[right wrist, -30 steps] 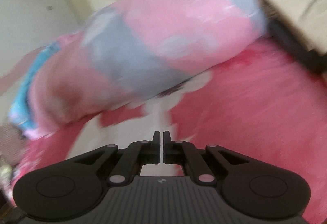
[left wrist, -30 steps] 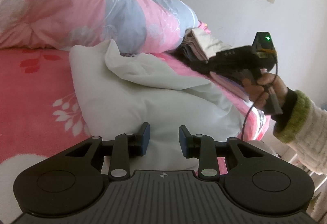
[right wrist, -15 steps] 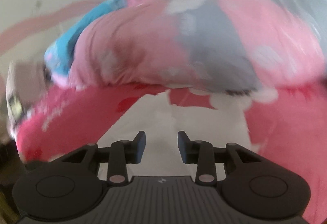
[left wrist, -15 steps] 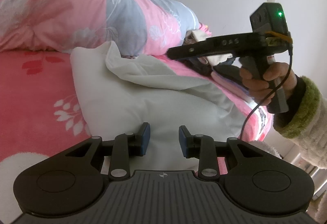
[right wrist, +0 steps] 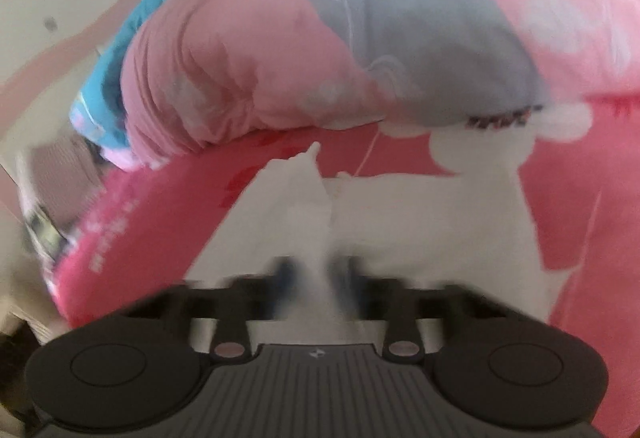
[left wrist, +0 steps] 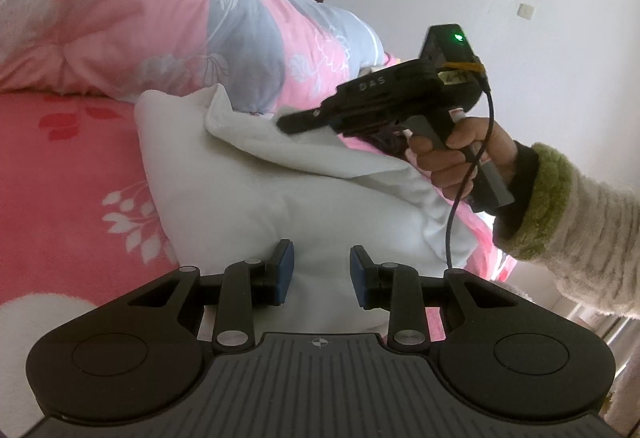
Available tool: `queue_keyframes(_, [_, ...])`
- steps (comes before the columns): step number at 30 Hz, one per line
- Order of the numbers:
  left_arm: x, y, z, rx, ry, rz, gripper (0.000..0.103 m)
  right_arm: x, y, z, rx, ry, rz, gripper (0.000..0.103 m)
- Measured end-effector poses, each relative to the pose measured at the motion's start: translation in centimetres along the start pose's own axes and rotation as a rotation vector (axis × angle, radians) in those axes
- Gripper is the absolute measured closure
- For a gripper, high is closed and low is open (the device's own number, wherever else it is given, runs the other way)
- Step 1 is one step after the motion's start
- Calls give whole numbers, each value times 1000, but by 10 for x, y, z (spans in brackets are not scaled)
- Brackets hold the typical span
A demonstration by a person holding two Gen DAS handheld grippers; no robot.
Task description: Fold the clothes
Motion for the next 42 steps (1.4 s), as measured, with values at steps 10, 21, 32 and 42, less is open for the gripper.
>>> queue_keyframes(10, [0, 0, 1, 1, 0, -1, 72, 3, -52, -47, 86, -204, 198, 100])
queue_keyframes(21, [-1, -2, 2, -9, 9, 6, 72, 16, -38, -57, 117, -240, 154, 78])
queue_keyframes(32, [-2, -2, 1, -8, 4, -2, 72, 29, 83, 7, 360, -57, -479, 57])
queue_keyframes(42, [-2, -1, 0, 2, -2, -14, 72, 6, -16, -64, 90, -344, 91, 100])
Point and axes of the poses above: each gripper's, at about its wrist camera, not at the fingertips, and z roughly the way its jaws point, y to its left, x to its underside, the point moved 1 cm from there along z, roughly the way its jaws point, and after that the axes turned 3 degrees about -y, right-handed, at the moved point
